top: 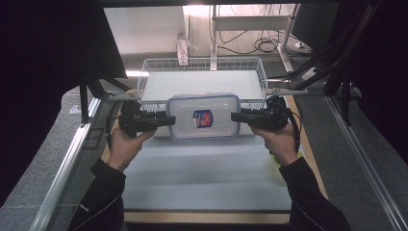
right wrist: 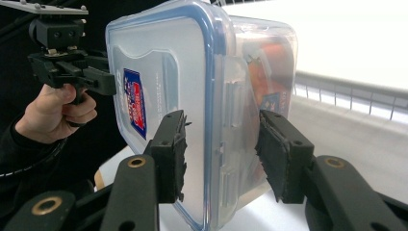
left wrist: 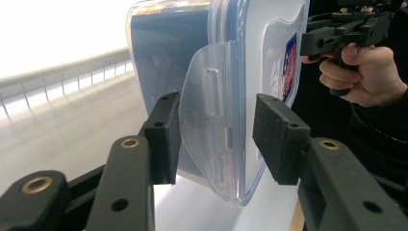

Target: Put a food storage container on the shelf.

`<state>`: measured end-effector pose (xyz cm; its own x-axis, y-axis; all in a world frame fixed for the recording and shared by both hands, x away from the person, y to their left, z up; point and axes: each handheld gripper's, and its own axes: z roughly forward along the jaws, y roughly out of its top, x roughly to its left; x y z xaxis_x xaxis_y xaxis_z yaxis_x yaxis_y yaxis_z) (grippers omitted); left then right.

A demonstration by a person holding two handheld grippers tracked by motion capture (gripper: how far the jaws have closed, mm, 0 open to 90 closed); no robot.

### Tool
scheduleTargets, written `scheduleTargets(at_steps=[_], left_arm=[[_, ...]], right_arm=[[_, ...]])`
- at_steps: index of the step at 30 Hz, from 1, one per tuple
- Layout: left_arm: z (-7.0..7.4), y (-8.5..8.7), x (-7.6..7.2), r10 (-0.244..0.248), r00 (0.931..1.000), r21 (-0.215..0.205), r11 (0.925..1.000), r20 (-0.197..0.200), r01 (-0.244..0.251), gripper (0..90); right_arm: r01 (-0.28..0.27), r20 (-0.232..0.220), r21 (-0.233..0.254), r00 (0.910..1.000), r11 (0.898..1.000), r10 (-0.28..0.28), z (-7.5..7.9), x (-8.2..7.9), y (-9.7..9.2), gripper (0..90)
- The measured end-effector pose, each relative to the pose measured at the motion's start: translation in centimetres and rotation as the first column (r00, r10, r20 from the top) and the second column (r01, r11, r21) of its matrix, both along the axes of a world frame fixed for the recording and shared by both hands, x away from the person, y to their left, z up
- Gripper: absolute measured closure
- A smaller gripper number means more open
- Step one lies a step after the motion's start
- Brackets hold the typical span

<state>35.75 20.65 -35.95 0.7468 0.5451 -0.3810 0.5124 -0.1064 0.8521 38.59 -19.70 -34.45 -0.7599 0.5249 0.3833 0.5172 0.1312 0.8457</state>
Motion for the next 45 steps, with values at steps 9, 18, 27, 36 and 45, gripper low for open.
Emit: scheduleTargets(at_steps=[9,18,27,36,45], left_arm=[[2.7,0.5,2.3,0.010,0.9999,-0.018,0.9998,0.004,-0.010,53.8],[4.8,0.7,4.6,0.032,0.9995,-0.002,0.9995,0.002,-0.032,53.5],[5.8,0.9,7.1,0.037,0.9993,-0.014,0.9992,-0.001,-0.037,53.5],[5.7,1.1,8.8,0.053,0.9982,-0.004,0.9986,-0.028,-0.053,53.5],[4.5,1.1,9.3,0.057,0.9970,-0.002,0.9983,-0.053,-0.058,53.4]], right_arm=[[0.005,0.012,-0.012,0.9999,1.000,-0.005,3.5,2.4,0.6,54.2],[0.017,0.015,-0.036,0.9997,0.999,-0.017,4.9,4.6,1.2,53.0],[0.032,0.014,-0.024,0.9994,0.999,-0.031,6.3,6.9,1.4,52.9],[0.040,-0.026,0.005,0.9989,0.999,-0.040,5.5,9.2,1.7,52.7],[0.046,-0.051,-0.018,0.9976,0.999,-0.047,4.7,9.8,2.0,51.8]])
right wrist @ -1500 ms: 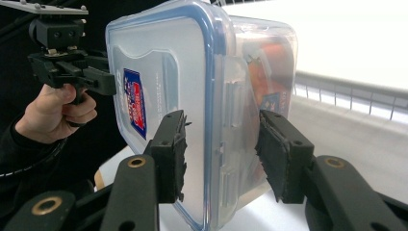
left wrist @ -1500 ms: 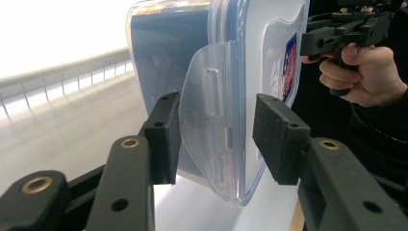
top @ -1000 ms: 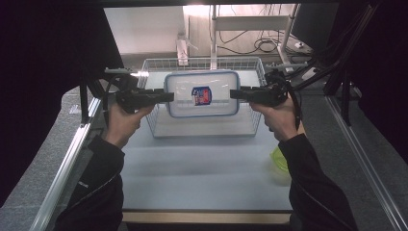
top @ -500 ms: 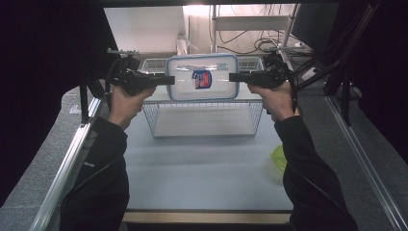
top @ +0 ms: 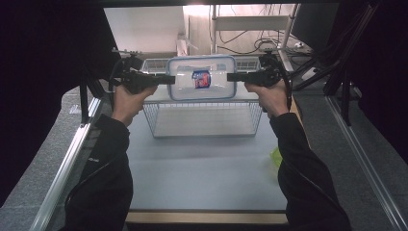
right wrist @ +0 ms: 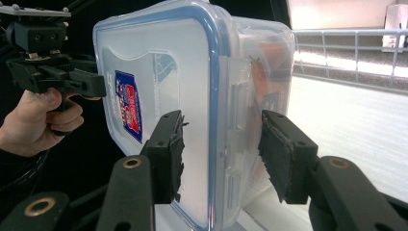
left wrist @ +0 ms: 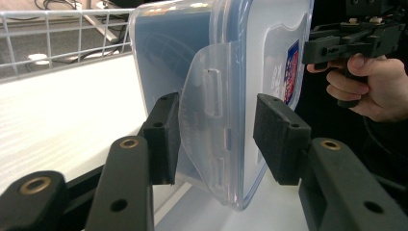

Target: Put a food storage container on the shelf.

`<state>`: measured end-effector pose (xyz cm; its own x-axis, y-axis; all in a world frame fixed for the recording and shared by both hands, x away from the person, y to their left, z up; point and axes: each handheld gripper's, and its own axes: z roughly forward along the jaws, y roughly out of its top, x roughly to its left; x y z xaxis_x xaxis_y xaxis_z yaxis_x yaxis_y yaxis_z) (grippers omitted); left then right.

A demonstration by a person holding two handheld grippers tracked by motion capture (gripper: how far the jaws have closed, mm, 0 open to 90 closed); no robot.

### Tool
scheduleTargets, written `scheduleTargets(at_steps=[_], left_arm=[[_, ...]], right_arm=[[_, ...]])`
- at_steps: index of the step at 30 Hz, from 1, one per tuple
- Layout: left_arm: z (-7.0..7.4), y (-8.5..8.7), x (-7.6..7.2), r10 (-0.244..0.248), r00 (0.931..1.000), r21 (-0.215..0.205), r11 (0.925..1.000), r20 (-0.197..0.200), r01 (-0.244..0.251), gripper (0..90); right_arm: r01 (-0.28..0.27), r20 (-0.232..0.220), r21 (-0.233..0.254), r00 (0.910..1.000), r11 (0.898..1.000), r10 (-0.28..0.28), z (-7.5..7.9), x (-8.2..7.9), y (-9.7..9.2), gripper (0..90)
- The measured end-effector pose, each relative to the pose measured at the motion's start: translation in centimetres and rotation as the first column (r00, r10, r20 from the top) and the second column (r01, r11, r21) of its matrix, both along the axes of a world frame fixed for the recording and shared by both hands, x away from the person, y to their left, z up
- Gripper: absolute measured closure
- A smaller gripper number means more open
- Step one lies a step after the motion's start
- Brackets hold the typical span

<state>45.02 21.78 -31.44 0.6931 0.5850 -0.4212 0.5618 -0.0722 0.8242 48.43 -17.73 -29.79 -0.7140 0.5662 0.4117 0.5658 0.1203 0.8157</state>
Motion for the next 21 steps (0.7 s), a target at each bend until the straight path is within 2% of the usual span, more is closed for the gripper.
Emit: scheduleTargets(at_steps=[6,10,14,17,19,21], left_arm=[[-0.4,0.0,0.1,0.014,0.9998,-0.016,0.9998,0.016,-0.014,52.1],[-0.4,-0.5,0.1,0.039,0.9977,0.028,0.9988,0.055,-0.041,48.0],[-0.2,-1.0,0.0,0.057,0.9959,0.071,0.9956,0.070,-0.062,44.5],[-0.1,-1.4,-0.1,0.061,0.9951,0.112,0.9913,0.078,-0.070,41.5],[-0.3,-1.4,0.0,0.058,0.9951,0.120,0.9905,0.080,-0.067,37.7],[-0.4,-1.3,0.2,0.059,0.9955,0.114,0.9912,0.075,-0.067,35.9]], right_arm=[[0.002,-0.002,-0.006,1.0000,1.000,-0.002,-0.2,0.4,0.1,51.2],[0.007,0.023,-0.034,0.9997,0.999,-0.006,0.0,0.4,0.4,49.8],[0.018,0.042,-0.055,0.9990,0.998,-0.016,0.0,0.3,0.6,48.5],[0.028,0.066,-0.101,0.9976,0.995,-0.021,0.0,0.1,0.9,51.2],[0.042,0.078,-0.137,0.9965,0.990,-0.031,-0.2,0.0,1.2,50.2],[0.047,0.073,-0.145,0.9967,0.988,-0.037,-0.5,0.1,1.5,50.0]])
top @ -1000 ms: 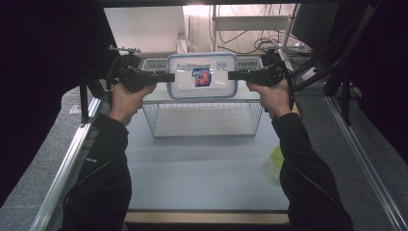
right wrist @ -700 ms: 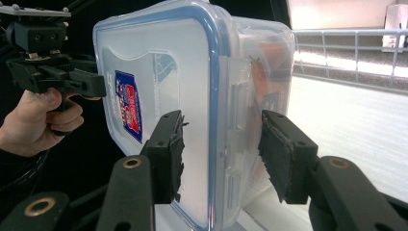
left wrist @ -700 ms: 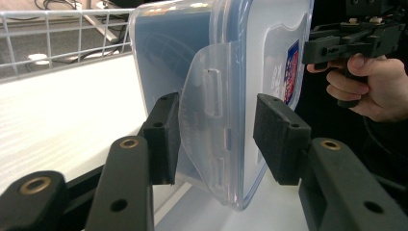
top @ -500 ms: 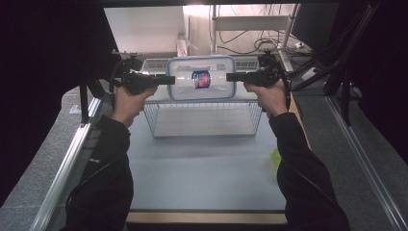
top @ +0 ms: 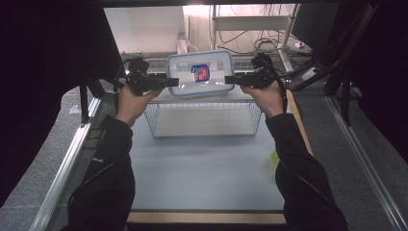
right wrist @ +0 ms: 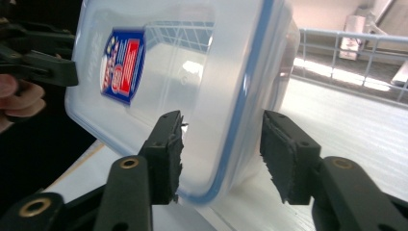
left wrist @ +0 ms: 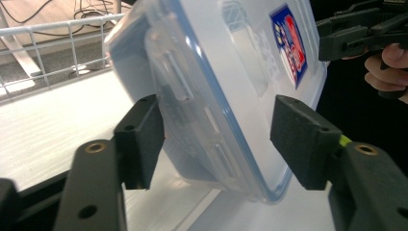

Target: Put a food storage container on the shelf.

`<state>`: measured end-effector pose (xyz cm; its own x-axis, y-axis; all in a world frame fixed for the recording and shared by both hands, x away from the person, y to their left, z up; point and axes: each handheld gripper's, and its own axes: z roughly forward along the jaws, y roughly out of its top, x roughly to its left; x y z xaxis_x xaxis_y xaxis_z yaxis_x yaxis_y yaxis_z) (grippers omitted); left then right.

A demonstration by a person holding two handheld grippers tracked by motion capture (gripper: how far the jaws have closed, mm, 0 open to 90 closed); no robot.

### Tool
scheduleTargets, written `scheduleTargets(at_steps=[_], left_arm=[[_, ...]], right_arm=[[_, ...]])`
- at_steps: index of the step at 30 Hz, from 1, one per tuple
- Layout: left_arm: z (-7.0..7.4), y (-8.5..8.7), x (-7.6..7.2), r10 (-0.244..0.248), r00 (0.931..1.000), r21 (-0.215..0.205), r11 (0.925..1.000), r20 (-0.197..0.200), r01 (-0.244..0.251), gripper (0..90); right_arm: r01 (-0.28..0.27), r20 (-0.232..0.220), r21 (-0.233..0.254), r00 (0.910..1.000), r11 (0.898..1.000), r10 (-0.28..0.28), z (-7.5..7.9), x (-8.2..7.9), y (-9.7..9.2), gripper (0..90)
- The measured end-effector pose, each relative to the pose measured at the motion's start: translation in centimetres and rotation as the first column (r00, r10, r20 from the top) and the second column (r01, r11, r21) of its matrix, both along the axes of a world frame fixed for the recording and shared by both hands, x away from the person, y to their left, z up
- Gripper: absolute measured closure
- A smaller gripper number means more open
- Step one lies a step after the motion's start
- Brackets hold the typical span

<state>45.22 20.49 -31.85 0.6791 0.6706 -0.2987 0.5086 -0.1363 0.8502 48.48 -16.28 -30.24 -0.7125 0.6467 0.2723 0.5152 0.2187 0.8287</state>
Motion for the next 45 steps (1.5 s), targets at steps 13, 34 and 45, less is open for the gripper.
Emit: scheduleTargets(at_steps=[13,34,45], left_arm=[[-0.1,-0.4,0.7,0.041,0.9985,0.086,0.9954,0.037,-0.044,27.8],[-0.2,-1.4,0.8,0.074,0.9925,0.140,0.9863,0.098,-0.087,22.5],[-0.9,-0.9,-0.1,0.082,0.9938,0.158,0.9830,0.075,-0.093,39.0]], right_arm=[[-0.012,-0.025,0.052,0.9996,0.999,0.014,-0.7,0.0,-0.3,52.3],[0.018,0.026,0.048,0.9995,0.999,-0.019,-0.5,-0.4,-0.4,53.6],[0.007,0.041,0.007,0.9991,1.000,-0.008,-0.9,-0.9,0.0,60.5]])
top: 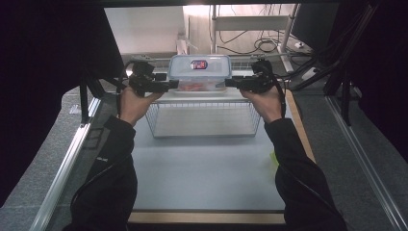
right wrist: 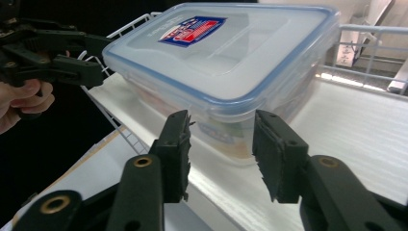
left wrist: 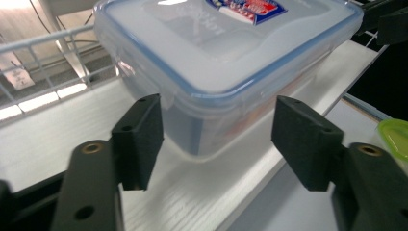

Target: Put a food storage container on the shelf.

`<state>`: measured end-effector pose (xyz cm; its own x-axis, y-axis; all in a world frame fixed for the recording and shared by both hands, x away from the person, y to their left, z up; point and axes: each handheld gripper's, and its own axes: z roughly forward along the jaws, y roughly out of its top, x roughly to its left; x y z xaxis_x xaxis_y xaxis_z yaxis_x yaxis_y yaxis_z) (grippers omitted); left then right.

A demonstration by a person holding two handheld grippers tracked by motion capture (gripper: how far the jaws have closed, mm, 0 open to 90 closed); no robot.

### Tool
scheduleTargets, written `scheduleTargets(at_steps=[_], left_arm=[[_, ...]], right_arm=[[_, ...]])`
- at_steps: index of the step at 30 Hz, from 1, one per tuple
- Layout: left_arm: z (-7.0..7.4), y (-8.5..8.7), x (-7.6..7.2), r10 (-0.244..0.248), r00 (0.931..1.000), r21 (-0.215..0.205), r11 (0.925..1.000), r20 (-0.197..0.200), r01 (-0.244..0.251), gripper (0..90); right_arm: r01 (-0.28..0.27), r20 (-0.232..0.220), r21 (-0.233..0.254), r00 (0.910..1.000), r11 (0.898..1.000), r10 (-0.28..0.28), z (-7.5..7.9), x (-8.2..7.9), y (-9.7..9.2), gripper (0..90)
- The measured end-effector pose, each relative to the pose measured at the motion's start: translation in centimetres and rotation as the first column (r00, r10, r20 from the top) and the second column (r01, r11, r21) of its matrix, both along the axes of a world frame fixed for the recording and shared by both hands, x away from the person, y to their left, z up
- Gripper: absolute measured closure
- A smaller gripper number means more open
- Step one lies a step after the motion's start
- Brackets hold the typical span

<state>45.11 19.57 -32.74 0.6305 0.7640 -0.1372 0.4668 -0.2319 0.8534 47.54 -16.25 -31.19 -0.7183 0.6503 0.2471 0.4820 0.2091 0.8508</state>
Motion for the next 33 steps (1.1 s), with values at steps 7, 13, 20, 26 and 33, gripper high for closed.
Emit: scheduleTargets(at_steps=[7,13,20,26,33], left_arm=[[-1.3,-0.3,0.4,0.024,0.9994,0.031,0.9992,-0.023,-0.023,58.3],[-1.6,-0.5,0.7,0.017,0.9990,0.009,0.9998,-0.041,-0.017,60.1],[-1.9,-0.7,0.2,0.010,0.9998,0.001,0.9999,-0.016,-0.010,59.4],[-2.3,-1.1,-1.2,-0.023,0.9996,-0.033,0.9992,0.015,0.024,38.9],[-2.8,-1.8,-4.0,-0.088,0.9940,0.040,0.9955,0.066,0.085,25.9]], right_arm=[[0.024,0.031,-0.094,0.9993,0.995,-0.021,-0.6,-0.1,1.0,71.4],[0.071,0.048,-0.114,0.9967,0.991,-0.066,-0.8,0.4,1.0,73.5],[0.093,0.062,-0.117,0.9943,0.989,-0.087,-0.9,0.1,0.8,73.6],[0.074,0.081,-0.095,0.9945,0.993,-0.066,-1.1,-0.9,0.5,64.0],[0.048,0.096,-0.097,0.9946,0.994,-0.038,-1.5,-2.7,0.1,46.9]])
